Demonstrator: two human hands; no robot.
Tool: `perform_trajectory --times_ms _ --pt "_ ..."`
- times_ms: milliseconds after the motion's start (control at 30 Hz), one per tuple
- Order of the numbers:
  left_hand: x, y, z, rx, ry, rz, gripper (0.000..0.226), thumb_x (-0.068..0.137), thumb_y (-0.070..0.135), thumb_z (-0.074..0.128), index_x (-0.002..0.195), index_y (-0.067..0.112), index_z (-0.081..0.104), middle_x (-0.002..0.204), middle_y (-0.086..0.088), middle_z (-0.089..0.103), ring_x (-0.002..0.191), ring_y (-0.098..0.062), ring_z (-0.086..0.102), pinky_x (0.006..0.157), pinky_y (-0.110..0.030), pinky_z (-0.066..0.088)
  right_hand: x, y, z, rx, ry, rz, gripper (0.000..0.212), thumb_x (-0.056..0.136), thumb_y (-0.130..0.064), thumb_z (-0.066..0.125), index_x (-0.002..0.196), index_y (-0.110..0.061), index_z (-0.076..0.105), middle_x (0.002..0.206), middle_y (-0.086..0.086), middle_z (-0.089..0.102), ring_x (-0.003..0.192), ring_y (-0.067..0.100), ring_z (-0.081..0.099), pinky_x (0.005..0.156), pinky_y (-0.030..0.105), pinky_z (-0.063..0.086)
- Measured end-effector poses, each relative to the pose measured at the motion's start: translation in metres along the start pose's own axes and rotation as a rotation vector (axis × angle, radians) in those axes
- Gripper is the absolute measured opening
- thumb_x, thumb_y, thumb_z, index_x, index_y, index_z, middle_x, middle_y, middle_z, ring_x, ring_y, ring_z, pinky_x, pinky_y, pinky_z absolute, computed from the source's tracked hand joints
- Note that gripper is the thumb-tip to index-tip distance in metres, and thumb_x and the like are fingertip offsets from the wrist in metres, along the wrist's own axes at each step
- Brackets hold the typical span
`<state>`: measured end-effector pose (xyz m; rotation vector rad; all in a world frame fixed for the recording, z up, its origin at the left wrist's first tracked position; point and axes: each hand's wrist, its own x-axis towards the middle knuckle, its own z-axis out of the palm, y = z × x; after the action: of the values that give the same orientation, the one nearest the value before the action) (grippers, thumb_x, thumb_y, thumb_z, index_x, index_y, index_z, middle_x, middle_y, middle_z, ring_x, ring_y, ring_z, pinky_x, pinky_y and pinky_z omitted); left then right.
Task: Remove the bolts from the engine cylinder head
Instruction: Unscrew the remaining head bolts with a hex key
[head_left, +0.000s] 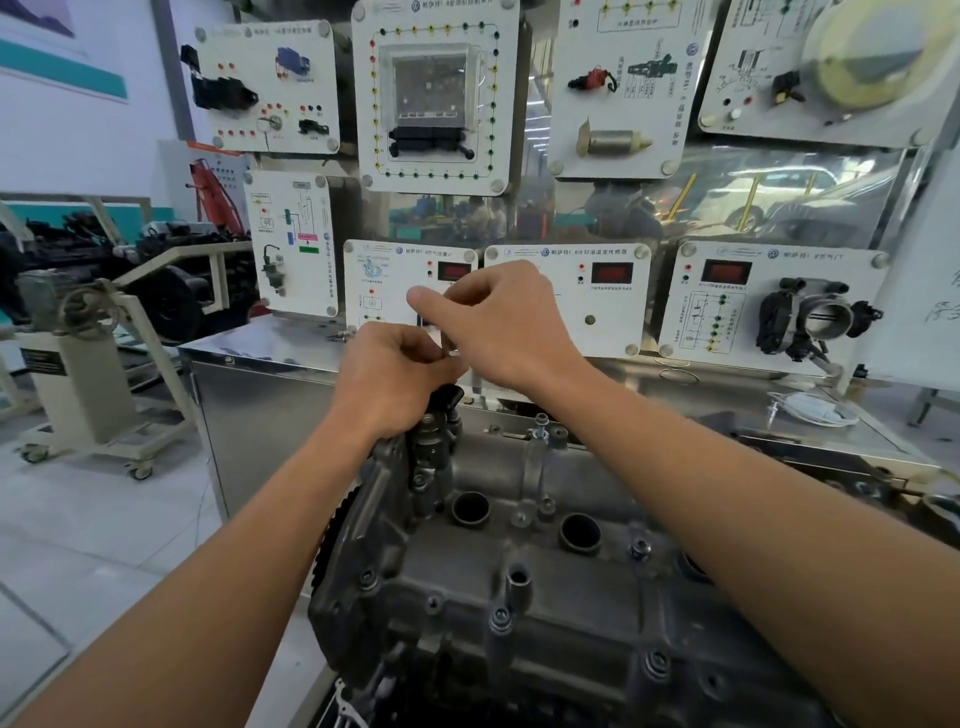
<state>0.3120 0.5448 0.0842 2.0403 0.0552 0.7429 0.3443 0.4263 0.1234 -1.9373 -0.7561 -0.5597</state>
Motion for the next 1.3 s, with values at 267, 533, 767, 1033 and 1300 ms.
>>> perform_trajectory --times_ms 267,533,767,1033,1300 --pt "-0.001 -0.001 0.000 -0.107 -0.022 0.003 0.014 0.078 0.010 0.082 0.072 0.001 0.074 0.062 0.004 0.067 0.044 0.006 0.056 0.050 -0.010 0.044 0.005 0.022 -0.002 0.666 -0.202 0.177 0.028 0.103 -0.014 0.048 0.086 0.000 0.065 0.073 0.011 0.069 0.069 0.023 0.066 0.064 0.032 0.052" --pt "-0.001 -0.003 0.001 -0.090 0.000 -0.028 0.017 0.078 0.016 0.083 0.073 0.002 0.076 0.068 -0.014 0.071 0.052 -0.012 0.055 0.049 -0.015 0.042 0.030 0.007 0.016 0.706 -0.374 0.563 0.023 0.095 -0.035 0.063 0.085 -0.014 0.066 0.052 -0.003 0.050 0.049 0.012 0.045 0.055 0.026 0.036" --pt "0.000 0.002 0.000 -0.012 -0.012 -0.037 0.019 0.079 0.013 0.080 0.074 -0.003 0.070 0.073 -0.015 0.072 0.062 -0.018 0.062 0.058 -0.025 0.048 0.008 -0.003 0.019 0.451 -0.369 0.184 0.049 0.090 -0.041 0.068 0.053 -0.019 0.045 0.054 0.001 0.042 0.055 0.014 0.040 0.059 0.023 0.037" --pt "0.001 -0.002 0.003 -0.097 0.001 -0.048 0.015 0.075 0.013 0.083 0.065 0.010 0.073 0.064 -0.004 0.070 0.052 -0.005 0.057 0.060 -0.020 0.046 -0.004 0.013 0.012 0.793 -0.117 0.160 0.011 0.101 -0.008 0.052 0.098 -0.008 0.062 0.079 0.010 0.072 0.068 0.022 0.070 0.068 0.036 0.062" --pt "-0.001 -0.005 0.000 -0.135 -0.006 -0.013 0.011 0.080 0.013 0.081 0.071 0.009 0.075 0.073 -0.014 0.074 0.058 -0.013 0.060 0.054 -0.014 0.047 0.025 0.001 0.017 0.848 -0.174 0.551 0.019 0.095 -0.024 0.066 0.081 -0.011 0.063 0.052 -0.001 0.060 0.042 0.012 0.053 0.045 0.021 0.048"
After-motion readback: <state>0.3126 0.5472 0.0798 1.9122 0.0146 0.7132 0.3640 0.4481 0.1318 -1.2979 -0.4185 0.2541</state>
